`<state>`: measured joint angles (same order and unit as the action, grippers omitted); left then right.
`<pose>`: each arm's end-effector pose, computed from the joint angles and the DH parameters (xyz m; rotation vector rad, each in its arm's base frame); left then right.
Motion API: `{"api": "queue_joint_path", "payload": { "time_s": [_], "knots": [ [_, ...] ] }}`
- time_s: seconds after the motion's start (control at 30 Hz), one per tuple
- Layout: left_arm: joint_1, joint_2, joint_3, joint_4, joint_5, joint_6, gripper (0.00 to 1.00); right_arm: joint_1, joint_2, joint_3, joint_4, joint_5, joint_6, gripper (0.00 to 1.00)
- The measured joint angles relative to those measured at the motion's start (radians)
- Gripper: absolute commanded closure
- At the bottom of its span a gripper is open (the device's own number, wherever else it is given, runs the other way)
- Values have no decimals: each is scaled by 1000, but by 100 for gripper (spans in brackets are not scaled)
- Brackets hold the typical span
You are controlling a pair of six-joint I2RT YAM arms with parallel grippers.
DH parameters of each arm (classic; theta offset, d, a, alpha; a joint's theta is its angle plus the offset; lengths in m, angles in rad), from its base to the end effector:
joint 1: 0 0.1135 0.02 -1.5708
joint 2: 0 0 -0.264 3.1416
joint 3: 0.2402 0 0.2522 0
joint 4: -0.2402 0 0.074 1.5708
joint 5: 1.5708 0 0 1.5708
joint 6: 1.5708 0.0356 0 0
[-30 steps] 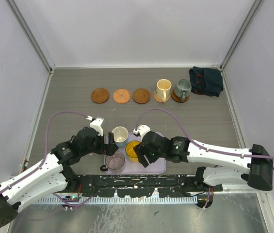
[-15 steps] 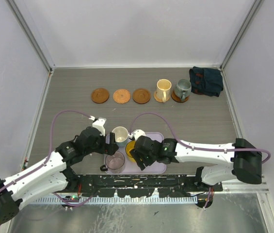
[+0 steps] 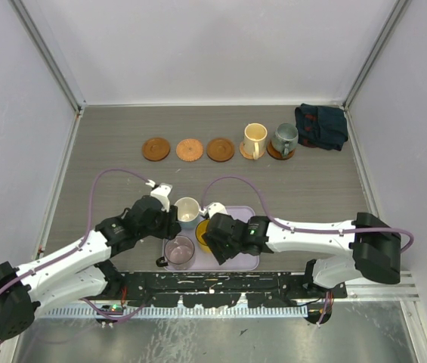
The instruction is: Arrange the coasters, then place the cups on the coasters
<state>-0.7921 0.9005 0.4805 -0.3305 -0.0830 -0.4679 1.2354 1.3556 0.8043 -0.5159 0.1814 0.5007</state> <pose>0.1315 -0.1290 0.2006 0.3417 2.3556 -0.5298 0.0904 0.2399 0.1987 -0.8963 2.5023 0.3654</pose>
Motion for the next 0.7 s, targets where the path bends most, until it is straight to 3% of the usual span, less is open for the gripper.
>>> {"api": "queue_joint_path", "payload": {
  "time_s": [0.1, 0.2, 0.3, 0.53, 0.7],
  "knots": [
    [0, 0, 0, 2, 0, 12, 57, 1, 9, 2, 0, 10, 9, 35],
    [0, 5, 0, 9, 3, 14, 69, 2, 19, 8, 0, 26, 19, 36],
    [0, 16, 0, 19, 11, 21, 99, 5, 35, 12, 1, 35, 28, 37],
    [0, 27, 2, 32, 9, 31, 100, 14, 48, 22, 0, 56, 33, 44],
    [0, 27, 2, 32, 9, 31, 100, 20, 53, 24, 2, 68, 37, 64]
  ]
}}
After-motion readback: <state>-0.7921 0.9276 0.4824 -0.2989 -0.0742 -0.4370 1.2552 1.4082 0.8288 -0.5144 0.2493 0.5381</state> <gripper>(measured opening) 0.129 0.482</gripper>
